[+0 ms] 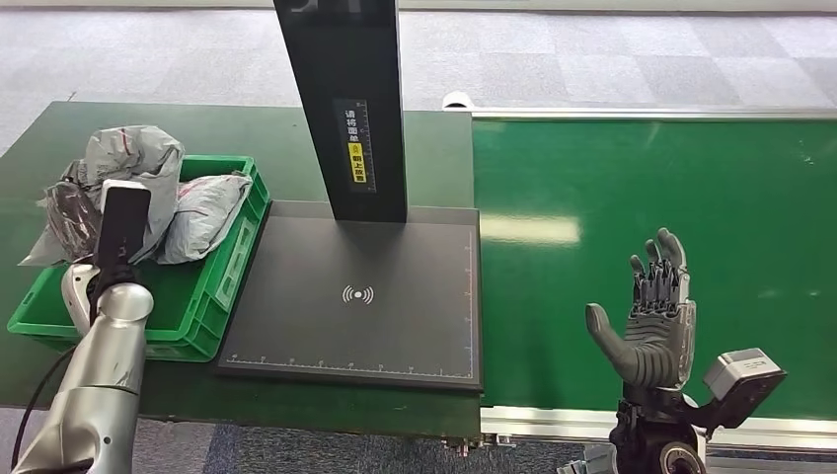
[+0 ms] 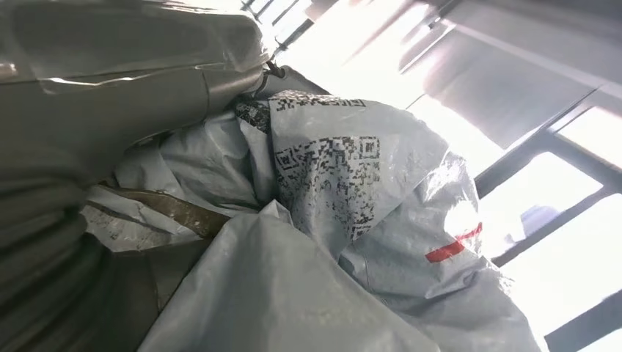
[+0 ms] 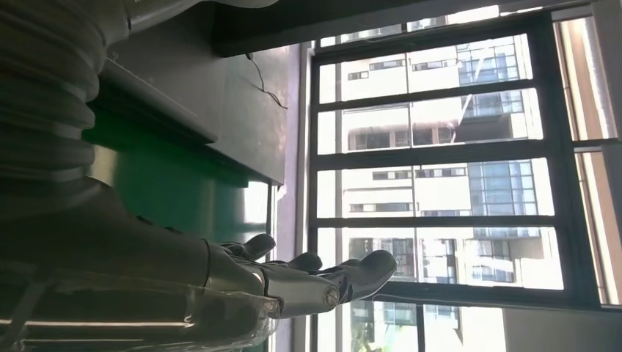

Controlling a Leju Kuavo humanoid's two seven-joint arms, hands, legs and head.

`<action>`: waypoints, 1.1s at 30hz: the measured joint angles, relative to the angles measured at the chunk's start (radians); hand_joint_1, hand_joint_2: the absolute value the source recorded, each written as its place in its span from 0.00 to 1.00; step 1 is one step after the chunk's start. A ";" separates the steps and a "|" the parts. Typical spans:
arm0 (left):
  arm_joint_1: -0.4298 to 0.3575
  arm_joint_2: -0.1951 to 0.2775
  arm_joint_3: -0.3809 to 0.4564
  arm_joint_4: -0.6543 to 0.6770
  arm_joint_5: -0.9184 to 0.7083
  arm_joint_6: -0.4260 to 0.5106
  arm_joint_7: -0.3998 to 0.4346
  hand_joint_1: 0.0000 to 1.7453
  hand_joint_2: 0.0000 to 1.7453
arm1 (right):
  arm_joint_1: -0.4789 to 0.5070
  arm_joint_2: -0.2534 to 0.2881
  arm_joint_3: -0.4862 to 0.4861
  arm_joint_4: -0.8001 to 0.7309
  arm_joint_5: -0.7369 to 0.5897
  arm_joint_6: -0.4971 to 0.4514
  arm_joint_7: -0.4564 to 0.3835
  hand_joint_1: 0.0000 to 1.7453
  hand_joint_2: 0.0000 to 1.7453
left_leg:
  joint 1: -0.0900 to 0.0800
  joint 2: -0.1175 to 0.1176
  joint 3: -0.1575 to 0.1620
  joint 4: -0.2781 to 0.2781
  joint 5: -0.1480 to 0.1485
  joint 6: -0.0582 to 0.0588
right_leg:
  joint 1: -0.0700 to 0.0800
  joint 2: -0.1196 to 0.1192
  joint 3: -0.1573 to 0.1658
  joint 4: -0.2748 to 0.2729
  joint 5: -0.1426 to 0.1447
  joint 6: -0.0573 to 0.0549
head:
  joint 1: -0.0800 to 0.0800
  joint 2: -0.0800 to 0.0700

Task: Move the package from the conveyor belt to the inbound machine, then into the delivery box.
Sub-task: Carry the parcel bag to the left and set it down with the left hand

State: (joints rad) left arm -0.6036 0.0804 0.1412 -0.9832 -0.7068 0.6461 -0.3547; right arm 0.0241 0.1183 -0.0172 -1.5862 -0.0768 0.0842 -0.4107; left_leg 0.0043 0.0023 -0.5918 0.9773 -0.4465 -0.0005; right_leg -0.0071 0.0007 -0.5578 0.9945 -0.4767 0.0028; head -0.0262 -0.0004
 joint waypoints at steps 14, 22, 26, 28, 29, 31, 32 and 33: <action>-0.154 0.019 -0.008 0.444 -0.110 -0.206 0.070 0.23 1.00 | 0.003 -0.045 0.015 0.012 -0.037 -0.040 0.001 0.00 1.00 | 0.000 -0.001 0.002 0.000 0.000 0.000 | 0.000 0.000 0.002 0.000 0.000 0.000 | 0.000 0.000; -0.195 0.008 0.007 0.510 -0.004 -0.153 -0.005 0.00 1.00 | -0.031 -0.048 0.031 0.039 -0.039 -0.064 -0.002 0.00 1.00 | 0.000 -0.001 0.003 0.000 0.001 0.000 | 0.000 -0.001 0.003 0.000 0.000 0.000 | 0.000 0.000; -0.200 0.000 0.034 0.511 0.080 -0.126 -0.073 0.00 1.00 | -0.040 -0.048 0.034 0.050 -0.040 -0.070 -0.002 0.00 1.00 | 0.000 -0.001 0.003 0.000 0.001 0.000 | 0.000 -0.001 0.003 0.000 0.000 0.000 | 0.000 0.000; -0.201 -0.003 0.043 0.510 0.091 -0.122 -0.083 0.00 1.00 | -0.042 -0.048 0.034 0.055 -0.040 -0.071 -0.002 0.00 1.00 | 0.000 -0.001 0.003 0.000 0.001 0.000 | 0.000 -0.001 0.003 0.000 0.000 0.000 | 0.000 0.000; -0.201 -0.005 0.047 0.510 0.092 -0.122 -0.085 0.00 1.00 | -0.043 -0.048 0.035 0.057 -0.040 -0.072 -0.002 0.00 1.00 | 0.000 -0.001 0.003 0.000 0.001 0.000 | 0.000 -0.001 0.003 0.000 0.000 0.000 | 0.000 0.000; -0.201 -0.007 0.050 0.510 0.096 -0.121 -0.086 0.00 1.00 | -0.043 -0.048 0.035 0.061 -0.040 -0.072 -0.002 0.00 1.00 | 0.000 -0.001 0.002 0.000 0.001 0.000 | 0.000 -0.001 0.003 0.000 0.000 0.000 | 0.000 0.000; -0.202 -0.008 0.051 0.510 0.097 -0.121 -0.086 0.00 1.00 | -0.043 -0.048 0.035 0.062 -0.040 -0.072 -0.002 0.00 1.00 | 0.000 -0.001 0.002 0.000 0.001 0.000 | 0.000 -0.001 0.003 0.000 0.000 0.000 | 0.000 0.000; -0.202 -0.008 0.052 0.510 0.100 -0.120 -0.089 0.00 1.00 | -0.043 -0.048 0.035 0.064 -0.040 -0.073 -0.002 0.00 1.00 | 0.000 -0.001 0.002 0.000 0.001 0.000 | 0.000 -0.001 0.003 0.000 0.000 0.000 | 0.000 0.000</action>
State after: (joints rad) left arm -0.8051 0.0720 0.1929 -0.4736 -0.6067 0.5261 -0.4434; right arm -0.0194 0.0698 0.0181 -1.5223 -0.1164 0.0116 -0.4128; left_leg 0.0042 0.0012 -0.5894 0.9773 -0.4460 -0.0005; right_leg -0.0073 0.0000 -0.5547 0.9944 -0.4766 0.0029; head -0.0264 -0.0004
